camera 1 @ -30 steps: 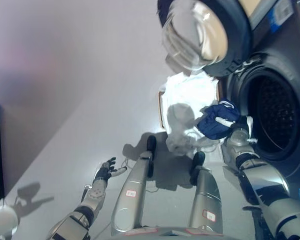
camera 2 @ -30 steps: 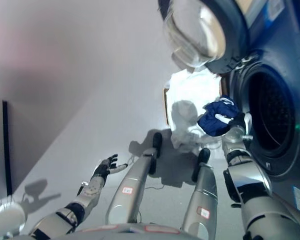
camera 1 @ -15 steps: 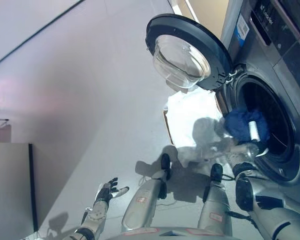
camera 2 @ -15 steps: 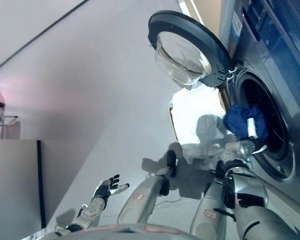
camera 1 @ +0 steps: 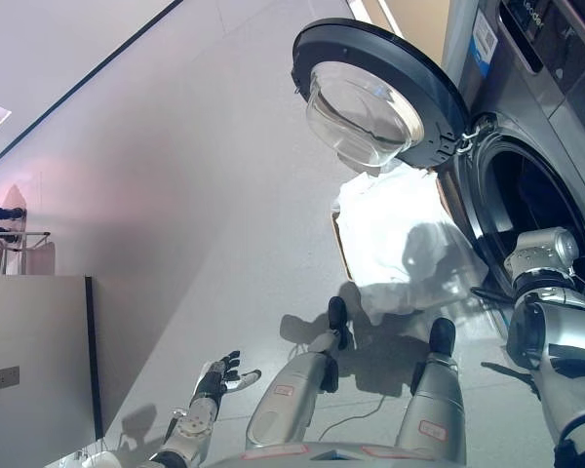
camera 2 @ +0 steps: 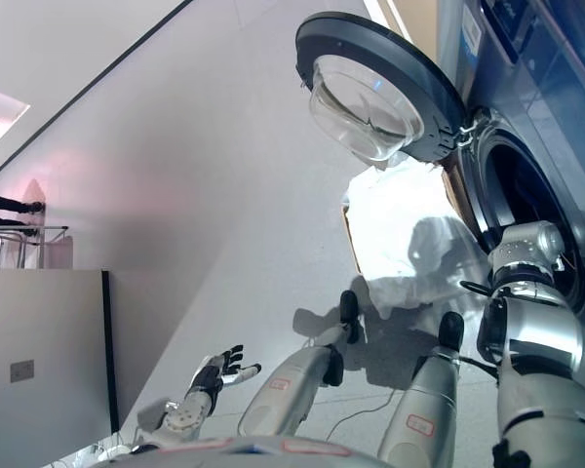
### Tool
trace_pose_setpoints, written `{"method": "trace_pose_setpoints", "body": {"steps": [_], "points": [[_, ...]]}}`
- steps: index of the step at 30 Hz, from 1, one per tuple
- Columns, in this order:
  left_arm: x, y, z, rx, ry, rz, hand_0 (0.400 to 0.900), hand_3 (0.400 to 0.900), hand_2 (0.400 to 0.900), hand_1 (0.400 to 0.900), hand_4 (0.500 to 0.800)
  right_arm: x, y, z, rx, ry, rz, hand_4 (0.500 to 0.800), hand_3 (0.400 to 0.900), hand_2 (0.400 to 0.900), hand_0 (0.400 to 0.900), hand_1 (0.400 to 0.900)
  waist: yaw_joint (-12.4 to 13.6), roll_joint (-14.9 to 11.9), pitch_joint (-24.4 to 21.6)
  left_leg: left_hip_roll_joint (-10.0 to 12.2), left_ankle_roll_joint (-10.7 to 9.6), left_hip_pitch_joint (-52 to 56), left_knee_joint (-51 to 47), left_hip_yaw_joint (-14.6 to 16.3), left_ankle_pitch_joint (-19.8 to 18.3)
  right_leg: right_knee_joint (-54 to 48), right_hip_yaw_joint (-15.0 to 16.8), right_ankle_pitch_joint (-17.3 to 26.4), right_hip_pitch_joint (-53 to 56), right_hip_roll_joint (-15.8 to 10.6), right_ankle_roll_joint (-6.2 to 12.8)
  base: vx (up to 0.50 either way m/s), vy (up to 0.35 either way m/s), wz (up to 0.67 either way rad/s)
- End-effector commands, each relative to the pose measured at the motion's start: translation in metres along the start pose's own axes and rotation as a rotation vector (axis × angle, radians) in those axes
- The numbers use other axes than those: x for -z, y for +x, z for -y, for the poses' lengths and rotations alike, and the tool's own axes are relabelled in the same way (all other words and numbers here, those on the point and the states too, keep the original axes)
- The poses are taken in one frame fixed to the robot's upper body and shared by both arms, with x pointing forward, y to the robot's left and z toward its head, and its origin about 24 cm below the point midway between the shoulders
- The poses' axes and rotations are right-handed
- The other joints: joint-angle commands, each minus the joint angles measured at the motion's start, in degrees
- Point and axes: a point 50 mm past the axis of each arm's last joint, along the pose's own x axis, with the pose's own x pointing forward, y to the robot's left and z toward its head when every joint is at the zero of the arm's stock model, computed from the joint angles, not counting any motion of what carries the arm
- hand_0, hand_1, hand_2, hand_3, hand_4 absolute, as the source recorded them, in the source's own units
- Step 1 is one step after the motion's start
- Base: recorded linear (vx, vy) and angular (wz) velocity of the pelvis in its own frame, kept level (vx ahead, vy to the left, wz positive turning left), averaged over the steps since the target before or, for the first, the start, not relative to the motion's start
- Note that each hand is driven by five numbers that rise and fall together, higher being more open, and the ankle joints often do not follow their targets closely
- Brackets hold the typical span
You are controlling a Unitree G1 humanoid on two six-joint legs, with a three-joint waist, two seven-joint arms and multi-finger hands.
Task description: Put the clothes in the basket into the washing machine.
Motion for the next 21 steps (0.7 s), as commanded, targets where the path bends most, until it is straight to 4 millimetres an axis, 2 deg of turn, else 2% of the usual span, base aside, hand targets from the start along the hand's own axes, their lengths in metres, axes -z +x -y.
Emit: {"method": "trace_pose_setpoints", "body": {"steps": [1, 9, 12, 14, 18, 21], "points": [[0.008, 0.0, -0.016, -0.054, 0.025, -0.047, 0.9, 0.9, 0.9, 0.9, 0.8, -0.076, 0.007, -0.034, -0.145, 0.062, 0.226, 0.8, 0.9, 0.9, 0.9, 0.9, 0.16, -0.43, -2.55, 0.23, -3.86, -1.25, -1.74, -4.11, 2.26, -0.91, -0.32, 0.37, 3.06, 0.41, -1.53, 0.03, 0.007, -0.04], [0.009, 0.0, -0.014, -0.05, 0.015, -0.056, 0.9, 0.9, 0.9, 0.9, 0.8, -0.048, 0.007, -0.023, -0.128, 0.009, 0.143, 0.8, 0.9, 0.9, 0.9, 0.9, 0.02, -0.59, -2.28, 0.18, -3.63, -1.29, -1.31, -4.26, 1.8, -0.64, -0.43, 0.35, 3.22, 0.25, -1.61, 0.0, -0.001, 0.0], [0.009, 0.0, -0.014, -0.048, 0.023, -0.061, 0.9, 0.9, 0.9, 0.9, 0.8, -0.016, 0.004, -0.012, -0.153, -0.091, 0.055, 0.8, 0.9, 0.9, 0.9, 0.9, -0.24, -1.43, -1.71, 0.47, -3.48, -0.93, -0.91, -4.34, 1.55, -0.41, -0.51, 0.31, 3.63, 0.36, -1.69, 0.0, 0.0, 0.0], [0.009, 0.001, -0.012, -0.036, 0.026, -0.07, 0.9, 0.9, 0.9, 0.9, 0.8, 0.021, -0.003, 0.006, -0.158, -0.19, -0.053, 0.8, 0.9, 0.9, 0.9, 0.9, -0.37, -2.3, -1.45, 0.7, -3.34, -0.59, -0.52, -4.36, 1.34, -0.36, -0.73, 0.32, 4.39, 0.51, -1.78, 0.01, -0.042, 0.0], [0.011, 0.001, -0.014, -0.028, 0.026, -0.09, 0.9, 0.9, 0.9, 0.9, 0.8, 0.085, -0.024, 0.055, -0.181, -0.374, -0.254, 0.8, 0.9, 0.9, 0.9, 0.9, -1.16, -5.28, -1.3, 1.11, -2.94, 1.31, 0.35, -4.77, 0.39, -0.08, -1.31, -0.13, 7.14, 1.1, -2.03, 0.04, -0.057, 0.0], [0.015, 0.0, -0.015, -0.02, 0.03, -0.113, 0.9, 0.9, 0.9, 0.9, 0.8, 0.122, -0.045, 0.099, -0.198, -0.491, -0.406, 0.8, 0.9, 0.9, 0.9, 0.9, -1.62, -7.76, -1.76, 1.64, -2.94, 3.18, 0.46, -5.07, -0.11, -0.46, -2.24, -0.37, 9.81, 1.46, -2.08, 0.06, -0.069, 0.1]]}}
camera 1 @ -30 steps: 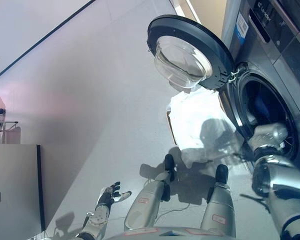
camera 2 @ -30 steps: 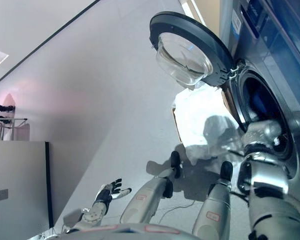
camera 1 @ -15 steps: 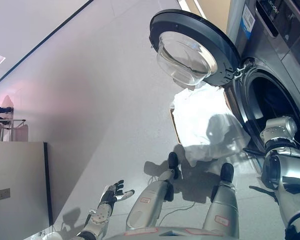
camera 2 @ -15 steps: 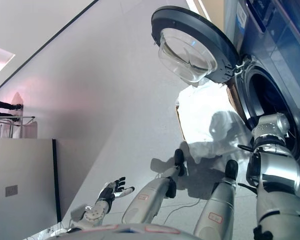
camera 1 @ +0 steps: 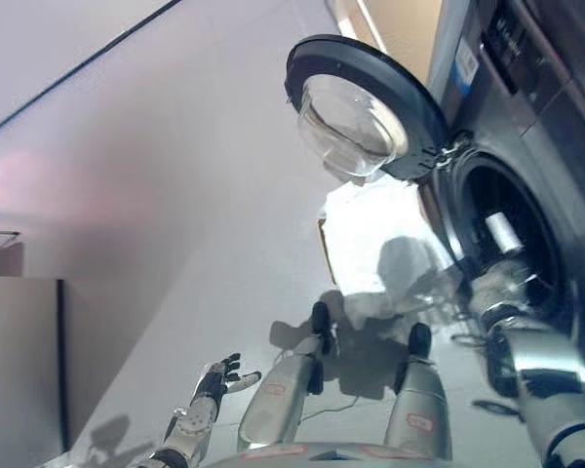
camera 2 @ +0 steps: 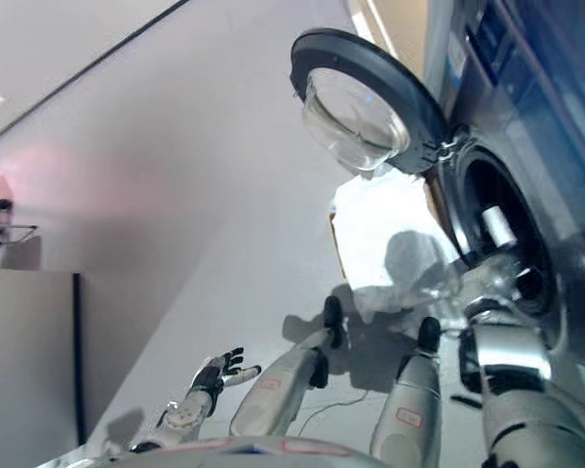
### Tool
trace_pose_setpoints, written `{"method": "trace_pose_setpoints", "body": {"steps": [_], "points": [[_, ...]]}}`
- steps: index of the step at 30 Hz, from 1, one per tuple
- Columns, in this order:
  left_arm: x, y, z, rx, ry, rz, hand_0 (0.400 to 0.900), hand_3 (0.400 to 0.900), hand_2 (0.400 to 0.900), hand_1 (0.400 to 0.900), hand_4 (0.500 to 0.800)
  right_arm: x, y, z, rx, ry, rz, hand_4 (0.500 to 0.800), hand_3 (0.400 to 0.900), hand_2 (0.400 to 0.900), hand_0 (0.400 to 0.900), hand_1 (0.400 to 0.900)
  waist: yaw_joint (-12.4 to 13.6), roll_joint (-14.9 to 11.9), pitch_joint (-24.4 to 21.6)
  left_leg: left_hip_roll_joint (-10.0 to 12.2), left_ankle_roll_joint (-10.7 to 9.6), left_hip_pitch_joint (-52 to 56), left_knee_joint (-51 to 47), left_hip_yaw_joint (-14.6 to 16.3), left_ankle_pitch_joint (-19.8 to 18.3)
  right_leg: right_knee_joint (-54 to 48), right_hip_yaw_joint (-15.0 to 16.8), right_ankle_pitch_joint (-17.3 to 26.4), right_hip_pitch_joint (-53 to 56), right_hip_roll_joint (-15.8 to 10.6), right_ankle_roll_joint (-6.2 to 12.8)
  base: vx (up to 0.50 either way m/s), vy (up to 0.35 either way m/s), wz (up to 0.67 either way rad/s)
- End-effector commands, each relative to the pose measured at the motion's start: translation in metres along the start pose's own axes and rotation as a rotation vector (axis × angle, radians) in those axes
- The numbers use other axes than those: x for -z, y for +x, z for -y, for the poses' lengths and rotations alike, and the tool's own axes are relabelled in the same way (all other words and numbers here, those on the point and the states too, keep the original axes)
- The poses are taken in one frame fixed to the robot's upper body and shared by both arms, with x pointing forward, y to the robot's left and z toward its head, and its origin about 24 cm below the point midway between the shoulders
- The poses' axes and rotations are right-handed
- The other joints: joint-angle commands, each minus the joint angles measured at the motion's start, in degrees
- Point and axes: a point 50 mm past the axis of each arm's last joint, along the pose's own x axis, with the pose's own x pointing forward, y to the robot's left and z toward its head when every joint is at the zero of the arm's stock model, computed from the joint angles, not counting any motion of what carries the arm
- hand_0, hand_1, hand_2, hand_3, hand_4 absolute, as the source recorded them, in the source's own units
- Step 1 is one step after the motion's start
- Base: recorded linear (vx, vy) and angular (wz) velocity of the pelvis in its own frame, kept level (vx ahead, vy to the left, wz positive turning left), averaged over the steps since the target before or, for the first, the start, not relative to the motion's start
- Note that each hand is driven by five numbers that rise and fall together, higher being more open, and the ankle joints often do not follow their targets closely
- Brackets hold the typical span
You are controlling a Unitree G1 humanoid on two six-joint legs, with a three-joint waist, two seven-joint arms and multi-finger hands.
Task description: Put the clothes in the basket into the washing machine.
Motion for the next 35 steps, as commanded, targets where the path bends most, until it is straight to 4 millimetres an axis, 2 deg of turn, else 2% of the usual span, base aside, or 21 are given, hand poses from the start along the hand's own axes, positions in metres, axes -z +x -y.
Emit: {"method": "trace_pose_setpoints", "body": {"steps": [1, 2, 4, 6, 8, 13, 15, 19, 21, 23, 27, 31, 35], "points": [[0.015, -0.002, -0.018, -0.053, 0.021, -0.087, 0.9, 0.9, 0.9, 0.9, 0.8, 0.027, -0.005, 0.025, -0.032, -0.142, -0.059, 0.8, 0.9, 0.9, 0.9, 0.9, 0.79, -2.48, -4.18, 0.85, -2.04, -1.5, -0.02, -3.97, 0.6, -1.72, -1.64, 1.27, 5.07, 0.91, -1.46, 0.06, -0.077, 0.11], [0.017, -0.002, -0.019, -0.054, 0.02, -0.094, 0.9, 0.9, 0.9, 0.9, 0.8, 0.04, -0.009, 0.035, -0.027, -0.156, -0.092, 0.8, 0.9, 0.9, 0.9, 0.9, 0.55, -3.34, -4.52, 1.06, -2.07, -0.83, -0.19, -4.12, 0.52, -2.17, -1.94, 1.29, 5.83, 1.13, -1.43, 0.04, -0.063, 0.06], [0.021, -0.003, -0.022, -0.058, 0.02, -0.116, 0.9, 0.9, 0.9, 0.9, 0.8, 0.07, -0.019, 0.056, -0.028, -0.291, -0.18, 0.8, 0.9, 0.9, 0.9, 0.9, -0.05, -5.49, -5.54, 1.68, -2.28, 0.6, -0.61, -4.2, 0.35, -3.52, -2.37, 1.71, 7.39, 1.72, -1.41, 0.04, -0.055, 0.0], [0.025, -0.004, -0.027, -0.065, 0.012, -0.139, 0.9, 0.9, 0.9, 0.9, 0.8, 0.088, -0.028, 0.073, -0.041, -0.415, -0.236, 0.8, 0.9, 0.9, 0.9, 0.9, -0.47, -7.29, -6.79, 2.26, -2.29, 1.88, -1.09, -4.16, 0.31, -5.3, -2.64, 2.38, 9.06, 2.45, -1.44, 0.04, -0.047, -0.1], [0.026, -0.005, -0.033, -0.078, -0.045, -0.138, 0.9, 0.9, 0.9, 0.9, 0.8, 0.109, -0.042, 0.101, -0.042, -0.505, -0.316, 0.8, 0.9, 0.9, 0.9, 0.9, -1.23, -9.31, -8.19, 2.77, -2.29, 3.73, -1.41, -3.99, -0.2, -6.93, -2.74, 2.87, 11.17, 2.9, -1.36, 0.05, -0.043, -0.12], [0.043, -0.012, -0.041, -0.088, -0.047, -0.204, 0.9, 0.9, 0.9, 0.9, 0.8, 0.15, -0.083, 0.165, -0.038, -0.831, -0.529, 0.8, 0.9, 0.9, 0.9, 0.9, -2.56, -12.71, -12.0, 3.39, -2.3, 8.09, -1.88, -3.55, -1.32, -9.41, -3.02, 3.22, 15.95, 4.24, -1.26, 0.06, -0.024, -0.12], [0.053, -0.017, -0.043, -0.079, -0.036, -0.246, 0.9, 0.9, 0.9, 0.9, 0.8, 0.166, -0.106, 0.189, -0.062, -0.985, -0.638, 0.8, 0.9, 0.9, 0.9, 0.9, -2.97, -13.68, -13.35, 3.46, -2.2, 10.1, -2.59, -3.42, -1.46, -9.74, -3.14, 2.97, 18.04, 4.58, -1.3, 0.05, -0.021, -0.06], [0.07, -0.026, -0.044, -0.044, 0.017, -0.311, 0.9, 0.9, 0.9, 0.9, 0.8, 0.187, -0.137, 0.214, -0.151, -1.171, -0.771, 0.8, 0.9, 0.9, 0.9, 0.9, -3.92, -15.13, -16.26, 4.28, -2.62, 13.86, -5.55, -2.93, -1.05, -10.15, -3.5, 2.37, 20.85, 4.87, -0.98, 0.05, -0.024, -0.01], [0.076, -0.029, -0.045, -0.034, 0.032, -0.333, 0.9, 0.9, 0.9, 0.9, 0.8, 0.192, -0.146, 0.219, -0.186, -1.223, -0.816, 0.8, 0.9, 0.9, 0.9, 0.9, -4.29, -15.5, -16.63, 4.43, -2.42, 15.19, -5.6, -2.69, -1.39, -9.79, -3.24, 2.02, 21.86, 4.81, -0.97, 0.01, -0.007, -0.15], [0.079, -0.031, -0.045, -0.031, 0.035, -0.352, 0.9, 0.9, 0.9, 0.9, 0.8, 0.191, -0.145, 0.22, -0.172, -1.222, -0.83, 0.8, 0.9, 0.9, 0.9, 0.9, -4.6, -15.77, -17.14, 4.37, -2.06, 16.28, -5.13, -1.85, -2.17, -9.74, -2.49, 2.13, 22.64, 4.78, -0.98, 0.0, -0.011, -0.34], [0.083, -0.033, -0.039, -0.014, 0.027, -0.36, 0.9, 0.9, 0.9, 0.9, 0.8, 0.19, -0.136, 0.206, -0.241, -1.305, -0.782, 0.8, 0.9, 0.9, 0.9, 0.9, -5.15, -15.64, -18.28, 4.46, -1.83, 18.15, -5.55, -0.6, -2.81, -10.64, -0.87, 2.53, 23.52, 4.84, -0.57, 0.0, -0.003, -0.25], [0.079, -0.031, -0.035, -0.01, 0.036, -0.34, 0.9, 0.9, 0.9, 0.9, 0.8, 0.195, -0.134, 0.192, -0.294, -1.298, -0.747, 0.8, 0.9, 0.9, 0.9, 0.9, -5.49, -15.54, -18.43, 4.55, -1.82, 18.84, -5.75, -0.31, -2.89, -10.66, -0.42, 2.48, 23.82, 4.91, -0.58, -0.03, -0.009, -0.08], [0.081, -0.031, -0.032, 0.003, 0.051, -0.346, 0.9, 0.9, 0.9, 0.9, 0.8, 0.198, -0.137, 0.192, -0.297, -1.302, -0.759, 0.8, 0.9, 0.9, 0.9, 0.9, -5.53, -15.41, -18.71, 4.46, -1.83, 19.57, -5.97, -0.38, -3.1, -10.85, -0.86, 2.32, 24.63, 4.89, -0.67, 0.01, -0.003, 0.03]]}}
